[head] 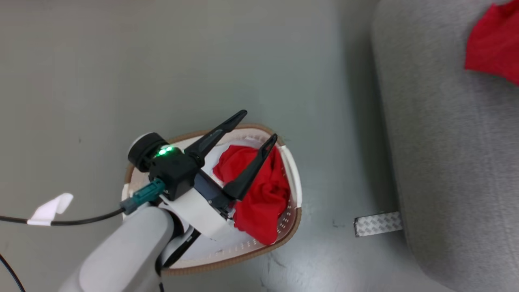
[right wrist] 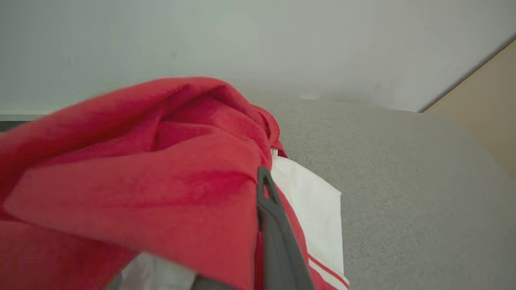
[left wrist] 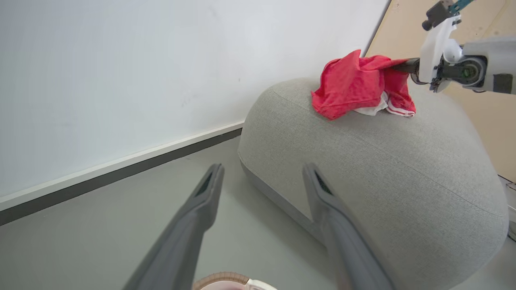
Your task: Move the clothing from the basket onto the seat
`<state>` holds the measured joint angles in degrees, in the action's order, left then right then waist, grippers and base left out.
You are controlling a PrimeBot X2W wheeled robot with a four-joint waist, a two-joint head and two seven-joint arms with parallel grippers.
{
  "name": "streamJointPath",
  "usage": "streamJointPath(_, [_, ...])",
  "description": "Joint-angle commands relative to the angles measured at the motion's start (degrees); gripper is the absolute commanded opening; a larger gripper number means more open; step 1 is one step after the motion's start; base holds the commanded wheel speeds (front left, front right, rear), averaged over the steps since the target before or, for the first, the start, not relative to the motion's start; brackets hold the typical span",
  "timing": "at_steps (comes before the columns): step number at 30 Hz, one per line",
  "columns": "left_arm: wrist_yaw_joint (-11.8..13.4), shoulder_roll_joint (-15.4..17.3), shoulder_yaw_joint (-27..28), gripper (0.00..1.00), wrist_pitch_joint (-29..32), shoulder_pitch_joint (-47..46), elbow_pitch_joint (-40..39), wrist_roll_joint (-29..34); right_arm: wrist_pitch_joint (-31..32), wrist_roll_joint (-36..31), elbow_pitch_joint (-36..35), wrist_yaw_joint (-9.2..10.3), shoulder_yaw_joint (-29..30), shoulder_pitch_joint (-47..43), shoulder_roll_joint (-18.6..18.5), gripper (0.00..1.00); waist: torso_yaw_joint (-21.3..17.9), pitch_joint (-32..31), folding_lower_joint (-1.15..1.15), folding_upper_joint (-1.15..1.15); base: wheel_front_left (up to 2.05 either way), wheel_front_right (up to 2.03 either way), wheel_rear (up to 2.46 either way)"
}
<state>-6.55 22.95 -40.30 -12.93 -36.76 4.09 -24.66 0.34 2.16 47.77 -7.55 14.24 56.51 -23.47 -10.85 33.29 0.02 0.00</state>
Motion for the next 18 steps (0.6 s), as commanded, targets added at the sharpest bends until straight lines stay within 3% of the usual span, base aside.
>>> streamJointPath(1, [-0.21,0.54,0.18,1.0,-0.19,-0.8,-0.22,0.62,1.63,-1.13,1.66,0.12,0.42,0.77,-0.24,0.0,1.42,1.74,-0.02,0.0,0.0,0.0,0.0])
streamJointPath(4, [-0.24,0.79,0.27,1.0,-0.47,-0.95,0.04,0.4,4.64,-1.93,4.56,0.12,0.85,1.05,0.63,0.0,1.57,2.0,-0.02,0.0,0.0,0.0,0.0])
streamJointPath(5, [-0.24,0.79,0.3,1.0,-0.52,-0.93,0.25,0.33,4.76,-2.11,4.99,0.12,0.98,1.19,0.61,0.05,1.6,1.82,-0.02,0.0,0.0,0.0,0.0])
streamJointPath(6, [-0.21,0.7,0.31,1.0,-0.65,-0.83,0.47,0.21,4.5,-2.34,5.28,0.12,0.98,1.11,0.55,0.19,1.63,1.47,-0.02,0.0,0.0,0.0,0.0])
streamJointPath(7, [-0.19,0.53,0.27,1.0,-0.77,-0.72,0.76,0.06,4.1,-2.24,5.59,0.12,0.96,0.97,0.48,0.43,1.68,1.03,-0.02,0.0,0.0,0.0,0.0])
streamJointPath(8, [-0.14,0.43,0.26,1.0,-0.87,-0.66,1.11,0.0,3.87,-1.92,5.86,0.12,0.6,0.76,0.91,0.87,1.69,0.53,-0.02,0.0,0.0,0.0,0.0])
streamJointPath(9, [-0.07,0.38,0.3,1.0,-0.98,-0.57,1.51,-0.03,3.63,-1.71,6.2,0.12,0.1,0.46,1.44,1.0,1.61,-0.07,-0.02,0.0,0.0,0.0,0.0])
streamJointPath(15, [0.7,-0.7,0.74,1.0,-1.54,1.66,4.51,-1.24,4.7,1.85,8.38,0.12,-6.76,-2.99,1.91,1.0,1.37,-6.63,-0.02,0.0,0.0,0.0,0.0])
streamJointPath(18, [1.19,-1.48,1.29,1.0,-1.82,3.46,6.4,-2.18,4.68,5.32,7.23,0.13,-12.09,-4.92,-0.17,1.0,1.57,-10.8,-0.02,0.0,0.0,0.0,0.0])
